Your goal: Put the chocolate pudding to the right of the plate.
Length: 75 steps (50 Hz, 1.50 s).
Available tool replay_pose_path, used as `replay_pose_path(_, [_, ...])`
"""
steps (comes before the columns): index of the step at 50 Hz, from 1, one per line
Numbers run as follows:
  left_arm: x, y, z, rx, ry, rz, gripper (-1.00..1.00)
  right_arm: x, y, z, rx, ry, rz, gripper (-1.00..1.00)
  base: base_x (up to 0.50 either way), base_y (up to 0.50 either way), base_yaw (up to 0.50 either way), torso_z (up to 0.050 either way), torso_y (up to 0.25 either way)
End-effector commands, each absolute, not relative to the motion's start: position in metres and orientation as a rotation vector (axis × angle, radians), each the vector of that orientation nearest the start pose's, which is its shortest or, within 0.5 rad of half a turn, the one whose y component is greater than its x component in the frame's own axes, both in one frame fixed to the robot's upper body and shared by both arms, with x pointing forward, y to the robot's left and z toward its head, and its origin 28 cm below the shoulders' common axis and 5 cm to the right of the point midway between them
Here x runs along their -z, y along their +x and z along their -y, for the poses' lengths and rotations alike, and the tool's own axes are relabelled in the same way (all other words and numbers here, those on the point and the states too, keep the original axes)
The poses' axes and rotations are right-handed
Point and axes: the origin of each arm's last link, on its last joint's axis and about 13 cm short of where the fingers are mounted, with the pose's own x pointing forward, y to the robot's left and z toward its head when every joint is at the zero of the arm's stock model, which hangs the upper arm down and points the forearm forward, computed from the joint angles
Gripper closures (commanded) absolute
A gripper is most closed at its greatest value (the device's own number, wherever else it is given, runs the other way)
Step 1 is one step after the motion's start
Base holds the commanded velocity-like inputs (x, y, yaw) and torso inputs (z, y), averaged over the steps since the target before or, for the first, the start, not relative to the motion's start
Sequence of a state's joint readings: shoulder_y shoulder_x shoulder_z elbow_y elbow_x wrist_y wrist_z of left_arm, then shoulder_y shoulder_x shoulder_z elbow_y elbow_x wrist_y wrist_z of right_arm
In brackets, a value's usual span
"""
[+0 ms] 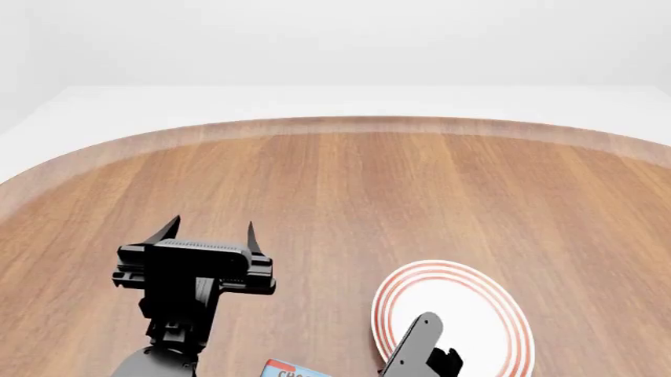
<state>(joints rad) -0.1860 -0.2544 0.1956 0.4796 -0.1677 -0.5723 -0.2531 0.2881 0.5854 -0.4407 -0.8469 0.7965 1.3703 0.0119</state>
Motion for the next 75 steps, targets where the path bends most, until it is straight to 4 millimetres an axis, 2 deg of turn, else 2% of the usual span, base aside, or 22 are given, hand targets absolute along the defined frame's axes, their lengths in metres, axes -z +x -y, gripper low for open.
replay_pose_path(1, [-0.109,0.228,-0.211,-0.001,0.135,0.059,-1.00,-0.108,0.164,0.104,-0.856,-0.373,-0.666,-1.00,0.00,0.00,0.00,0.000,0.000])
replay_pose_path(29, [-0.105,0.229,-0.209,0.006,0.137,0.050,-1.00,-0.096,0.185,0.101,-0.856,-0.395,-0.741,-1.00,0.00,0.00,0.00,0.000,0.000])
replay_pose_path(39, [-0.105,0.229,-0.209,0.007,0.137,0.050,-1.00,-0.097,0.187,0.098,-0.877,-0.411,-0.767,-1.00,0.00,0.00,0.00,0.000,0.000])
replay_pose_path(51, [-0.105,0.229,-0.208,0.011,0.139,0.050,-1.00,-0.090,0.189,0.095,-0.904,-0.414,-0.810,-1.00,0.00,0.00,0.00,0.000,0.000])
replay_pose_path(54, [-0.104,0.229,-0.208,0.011,0.139,0.050,-1.00,-0.082,0.188,0.093,-0.925,-0.418,-0.831,-1.00,0.00,0.00,0.00,0.000,0.000])
replay_pose_path(61, [-0.104,0.229,-0.208,0.013,0.140,0.049,-1.00,-0.085,0.186,0.092,-0.949,-0.421,-0.839,-1.00,0.00,0.00,0.00,0.000,0.000])
replay_pose_path(72, [-0.102,0.229,-0.208,0.015,0.140,0.047,-1.00,-0.078,0.191,0.092,-0.950,-0.415,-0.853,-1.00,0.00,0.00,0.00,0.000,0.000])
replay_pose_path(73, [-0.102,0.229,-0.208,0.015,0.140,0.046,-1.00,-0.077,0.191,0.092,-0.951,-0.416,-0.855,1.00,0.00,0.00,0.00,0.000,0.000])
replay_pose_path(75, [-0.102,0.229,-0.208,0.014,0.141,0.045,-1.00,-0.076,0.191,0.092,-0.951,-0.418,-0.852,1.00,0.00,0.00,0.00,0.000,0.000])
